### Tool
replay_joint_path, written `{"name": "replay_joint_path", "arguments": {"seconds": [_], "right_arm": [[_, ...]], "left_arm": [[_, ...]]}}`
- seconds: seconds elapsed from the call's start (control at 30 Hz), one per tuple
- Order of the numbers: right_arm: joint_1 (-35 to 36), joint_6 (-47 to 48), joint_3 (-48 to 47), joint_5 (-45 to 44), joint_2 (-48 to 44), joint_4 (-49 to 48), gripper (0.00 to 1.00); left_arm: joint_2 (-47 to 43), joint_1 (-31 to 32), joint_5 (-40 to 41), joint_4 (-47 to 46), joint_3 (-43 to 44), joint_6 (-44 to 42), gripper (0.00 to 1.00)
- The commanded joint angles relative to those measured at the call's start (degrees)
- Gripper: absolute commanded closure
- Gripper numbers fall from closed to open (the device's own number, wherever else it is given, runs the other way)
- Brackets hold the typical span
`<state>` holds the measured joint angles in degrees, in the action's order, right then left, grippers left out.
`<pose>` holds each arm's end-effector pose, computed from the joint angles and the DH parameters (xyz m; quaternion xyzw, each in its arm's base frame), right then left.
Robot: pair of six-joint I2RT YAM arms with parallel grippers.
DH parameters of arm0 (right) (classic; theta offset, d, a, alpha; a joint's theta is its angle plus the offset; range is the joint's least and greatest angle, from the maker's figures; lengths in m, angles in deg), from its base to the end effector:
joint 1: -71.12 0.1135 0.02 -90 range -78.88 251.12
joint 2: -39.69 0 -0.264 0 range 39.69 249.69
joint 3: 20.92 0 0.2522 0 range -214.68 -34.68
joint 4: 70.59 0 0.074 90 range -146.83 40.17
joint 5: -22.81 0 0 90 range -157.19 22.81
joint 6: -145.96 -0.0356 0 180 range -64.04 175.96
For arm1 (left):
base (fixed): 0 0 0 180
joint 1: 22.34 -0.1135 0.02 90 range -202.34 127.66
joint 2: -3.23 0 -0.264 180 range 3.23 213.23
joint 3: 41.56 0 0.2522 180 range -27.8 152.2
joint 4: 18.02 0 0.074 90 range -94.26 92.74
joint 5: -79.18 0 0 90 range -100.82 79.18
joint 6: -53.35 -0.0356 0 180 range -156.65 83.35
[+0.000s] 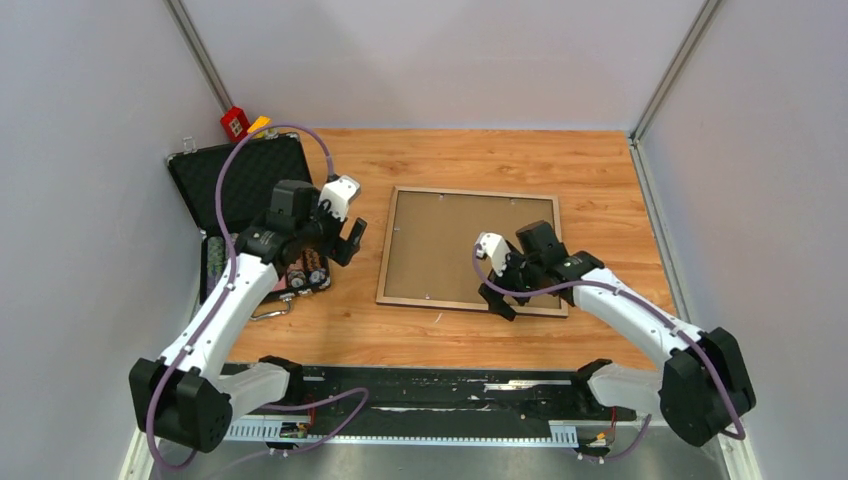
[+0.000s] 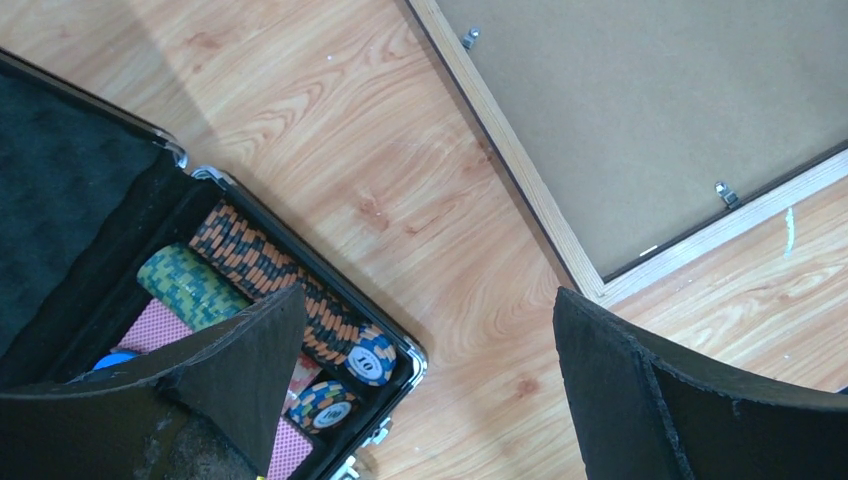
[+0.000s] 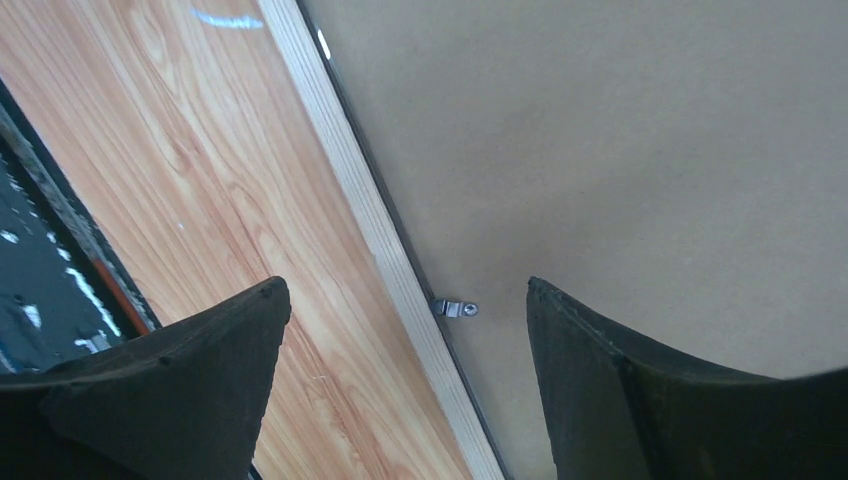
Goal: Put the photo into the frame
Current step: Turn over the photo frame at the center of the board.
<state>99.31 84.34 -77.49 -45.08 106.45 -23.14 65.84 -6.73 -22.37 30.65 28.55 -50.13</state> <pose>0.1887 0.1164 0.2211 -0.4937 0.8047 0.1837 0.2738 0.2201 -0.0689 0.3091 0.2678 0.8665 -0.0993 0.4095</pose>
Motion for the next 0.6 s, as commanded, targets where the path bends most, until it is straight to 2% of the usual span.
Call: {"name": "replay_joint_path", "arguments": {"seconds": [0.0,0.2,0.57], "right_arm": [[3.8,3.9,0.7,-7.1,2.9,-1.9,0.16],[7.0,6.3,1.4,-10.5,5.0,-0.3,0.24],[10.3,6.1,0.9,-14.8,11.5,-0.9,0.34]], "left_arm": [[2.4,-0.2,-1.4,-4.4,-1.0,-1.4,0.00],[4.8,-0.2,-1.9,-5.4,-0.8,-0.5,0.00],[2.4,-0.2,-1.1,-6.6,-3.1,-0.8,0.00]]}}
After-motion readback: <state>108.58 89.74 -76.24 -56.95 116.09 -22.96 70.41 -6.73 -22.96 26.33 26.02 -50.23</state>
